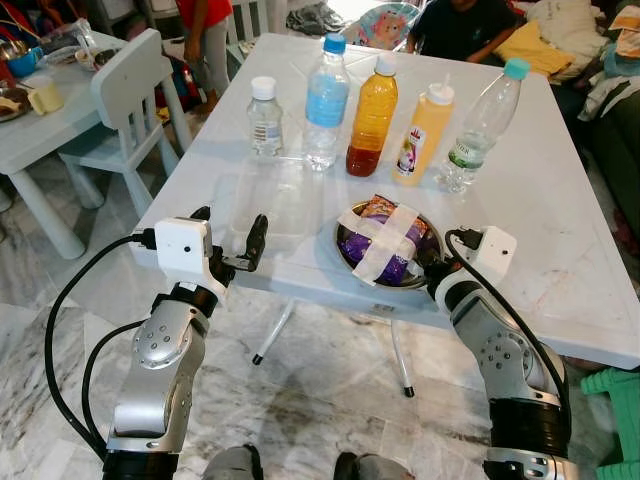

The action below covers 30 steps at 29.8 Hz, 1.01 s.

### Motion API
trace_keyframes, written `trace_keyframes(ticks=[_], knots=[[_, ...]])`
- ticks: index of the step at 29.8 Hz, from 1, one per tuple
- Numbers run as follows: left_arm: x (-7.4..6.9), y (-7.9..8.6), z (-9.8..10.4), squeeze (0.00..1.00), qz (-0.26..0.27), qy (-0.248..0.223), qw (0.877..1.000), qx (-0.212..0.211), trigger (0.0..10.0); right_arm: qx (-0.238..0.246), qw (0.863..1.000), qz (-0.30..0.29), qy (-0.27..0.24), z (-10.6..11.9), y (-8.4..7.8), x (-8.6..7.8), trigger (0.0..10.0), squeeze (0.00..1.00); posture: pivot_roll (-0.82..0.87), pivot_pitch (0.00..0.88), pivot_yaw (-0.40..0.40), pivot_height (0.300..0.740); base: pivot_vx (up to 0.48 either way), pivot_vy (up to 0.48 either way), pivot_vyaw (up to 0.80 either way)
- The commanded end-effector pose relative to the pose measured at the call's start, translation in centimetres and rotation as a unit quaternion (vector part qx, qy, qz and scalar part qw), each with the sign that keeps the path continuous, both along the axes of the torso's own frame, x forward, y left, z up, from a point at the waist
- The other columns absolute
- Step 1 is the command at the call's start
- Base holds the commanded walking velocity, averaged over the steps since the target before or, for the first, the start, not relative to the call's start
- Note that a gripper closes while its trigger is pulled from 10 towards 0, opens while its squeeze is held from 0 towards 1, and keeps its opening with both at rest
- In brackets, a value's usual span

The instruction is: Restocking fridge

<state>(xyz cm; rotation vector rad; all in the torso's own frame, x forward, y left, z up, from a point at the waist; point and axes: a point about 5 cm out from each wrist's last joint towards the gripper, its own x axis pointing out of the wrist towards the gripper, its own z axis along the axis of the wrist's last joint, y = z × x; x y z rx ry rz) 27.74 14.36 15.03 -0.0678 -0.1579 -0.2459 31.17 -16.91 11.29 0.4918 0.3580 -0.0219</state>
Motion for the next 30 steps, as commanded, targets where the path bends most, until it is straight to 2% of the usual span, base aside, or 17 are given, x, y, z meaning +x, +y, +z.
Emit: trace_keyframes(ticks=[1, 2, 3, 9, 12, 19, 27, 28, 29, 30], knots=[[0.0, -0.1, -0.2, 0.0, 0.002, 0.005, 1.0, 0.005, 10.0, -0.003, 0.998, 0.015, 0.061, -2.2, 0.2, -0.7, 10.0, 0.0, 0.02, 0.123, -0.04, 0.74, 0.0, 0.0, 0.0], [0.0, -0.1, -0.2, 0.0, 0.002, 0.005, 1.0, 0.005, 10.0, 0.001, 0.998, 0.018, 0.063, -2.3, 0.2, -0.7, 9.7, 0.0, 0.02, 0.123, -0.04, 0.74, 0.0, 0.0, 0.0], [0.0, -0.1, -0.3, 0.0, 0.002, 0.005, 1.0, 0.005, 10.0, 0.007, 0.998, 0.021, 0.064, -2.3, 0.3, -0.7, 0.0, 0.0, 0.02, 0.123, -0.04, 0.74, 0.0, 0.0, 0.0], [0.0, -0.2, -0.3, 0.0, 0.002, 0.006, 1.0, 0.004, 10.0, -0.006, 0.996, 0.04, 0.078, -2.6, 0.5, -0.6, 0.0, 0.0, 0.03, 0.122, -0.041, 0.74, 0.0, 0.0, 0.0], [0.0, -0.1, -0.3, 0.0, 0.003, 0.005, 1.0, 0.004, 10.0, -0.016, 0.995, 0.032, 0.092, -3.1, 0.2, -0.7, 0.0, 0.0, 0.03, 0.118, -0.043, 0.74, 0.0, 0.0, 0.0], [0.1, -0.2, -0.3, 0.0, 0.002, 0.003, 1.0, 0.004, 10.0, -0.004, 0.995, 0.013, 0.094, -3.0, 0.0, -0.6, 0.0, 0.0, 0.03, 0.112, -0.042, 0.74, 0.0, 0.0, 0.0], [0.4, 0.1, -0.8, 0.0, 0.031, 0.018, 0.999, 0.012, 10.0, -0.016, 0.997, 0.009, 0.07, -2.7, 0.4, -1.1, 0.0, 0.0, 0.03, 0.102, -0.039, 0.74, 0.0, 0.0, 0.0], [0.5, 0.4, -0.8, 0.0, 0.036, 0.019, 0.999, 0.016, 10.0, -0.033, 0.997, 0.013, 0.062, -2.6, 0.6, -1.4, 4.2, 0.0, 0.03, 0.097, -0.038, 0.74, -0.285, 0.0, 0.0], [0.5, 0.5, -0.8, 0.0, 0.038, 0.019, 0.999, 0.018, 10.0, -0.039, 0.997, 0.013, 0.062, -2.7, 0.6, -1.5, 4.2, 0.0, 0.03, 0.097, -0.038, 0.74, -0.285, 0.0, 0.0], [0.5, 0.8, -0.8, 0.0, 0.041, 0.02, 0.999, 0.02, 10.0, -0.047, 0.996, 0.011, 0.069, -2.9, 0.7, -1.7, 10.0, 0.0, 0.03, 0.101, -0.037, 0.74, -0.315, 0.0, 0.0]])
